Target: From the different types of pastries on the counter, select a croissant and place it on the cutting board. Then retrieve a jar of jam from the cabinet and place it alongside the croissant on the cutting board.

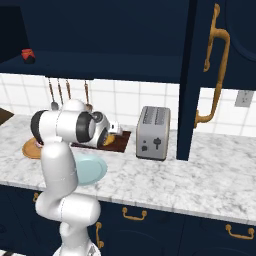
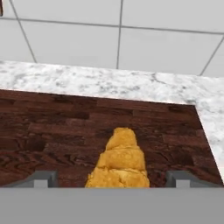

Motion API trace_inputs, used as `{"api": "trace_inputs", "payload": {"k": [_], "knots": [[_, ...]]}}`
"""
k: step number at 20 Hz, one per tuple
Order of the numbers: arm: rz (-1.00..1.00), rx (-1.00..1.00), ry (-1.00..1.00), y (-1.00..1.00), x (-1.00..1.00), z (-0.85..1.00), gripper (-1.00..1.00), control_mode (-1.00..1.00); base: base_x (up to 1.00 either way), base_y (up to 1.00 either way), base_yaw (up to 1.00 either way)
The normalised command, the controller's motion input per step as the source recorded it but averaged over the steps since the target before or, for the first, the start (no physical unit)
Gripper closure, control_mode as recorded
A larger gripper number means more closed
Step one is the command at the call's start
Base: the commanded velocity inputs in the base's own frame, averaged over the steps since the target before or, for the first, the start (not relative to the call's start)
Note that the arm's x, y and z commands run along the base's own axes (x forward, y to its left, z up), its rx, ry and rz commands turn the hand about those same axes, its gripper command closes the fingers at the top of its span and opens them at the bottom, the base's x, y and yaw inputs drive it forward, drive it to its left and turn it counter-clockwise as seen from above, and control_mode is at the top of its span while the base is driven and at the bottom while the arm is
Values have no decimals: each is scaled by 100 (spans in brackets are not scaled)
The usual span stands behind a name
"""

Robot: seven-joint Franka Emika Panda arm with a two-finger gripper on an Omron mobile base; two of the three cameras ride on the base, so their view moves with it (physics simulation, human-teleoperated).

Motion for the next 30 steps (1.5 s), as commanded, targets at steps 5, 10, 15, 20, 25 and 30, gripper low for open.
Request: {"api": "trace_inputs", "payload": {"k": [5,10,15,20,25,30], "knots": [[0,0,-13,0,-73,46,-100,-100,0,0,0],[0,0,-14,0,-82,54,-100,-100,0,0,0],[0,0,-15,3,-83,74,-100,-100,0,0,0],[0,0,-11,11,-78,79,-100,-100,0,0,0],[0,3,-6,9,-57,60,-100,-100,0,0,0],[3,8,0,1,0,29,-100,-100,0,0,0]]}}
